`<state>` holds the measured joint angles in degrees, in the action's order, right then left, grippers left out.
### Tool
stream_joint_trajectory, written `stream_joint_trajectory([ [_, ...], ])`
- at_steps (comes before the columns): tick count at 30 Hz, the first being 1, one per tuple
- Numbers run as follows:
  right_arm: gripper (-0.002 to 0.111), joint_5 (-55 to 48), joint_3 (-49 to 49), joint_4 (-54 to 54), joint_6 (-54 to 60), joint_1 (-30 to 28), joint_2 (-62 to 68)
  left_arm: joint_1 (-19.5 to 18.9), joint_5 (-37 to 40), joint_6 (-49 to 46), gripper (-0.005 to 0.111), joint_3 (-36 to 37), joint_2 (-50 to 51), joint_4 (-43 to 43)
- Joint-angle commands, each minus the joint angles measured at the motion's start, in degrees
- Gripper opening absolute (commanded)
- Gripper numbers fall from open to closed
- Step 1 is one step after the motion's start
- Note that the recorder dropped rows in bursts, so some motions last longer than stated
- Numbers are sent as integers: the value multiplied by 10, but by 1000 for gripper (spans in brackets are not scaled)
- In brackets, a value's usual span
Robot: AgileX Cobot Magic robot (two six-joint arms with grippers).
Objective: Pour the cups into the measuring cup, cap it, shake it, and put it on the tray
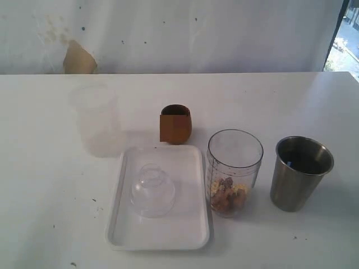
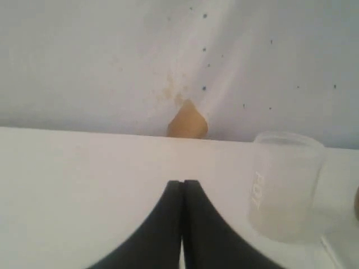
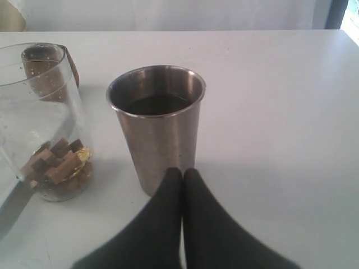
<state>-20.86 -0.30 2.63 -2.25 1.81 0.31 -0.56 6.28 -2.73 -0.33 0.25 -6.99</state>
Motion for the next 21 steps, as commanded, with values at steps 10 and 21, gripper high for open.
stream_joint_trajectory([
  [10,0,8,3,-1,0,-1,-3,-4,65,48,0,3,-2,42],
  [21,0,8,3,-1,0,-1,-3,-4,66,38,0,3,-2,49],
])
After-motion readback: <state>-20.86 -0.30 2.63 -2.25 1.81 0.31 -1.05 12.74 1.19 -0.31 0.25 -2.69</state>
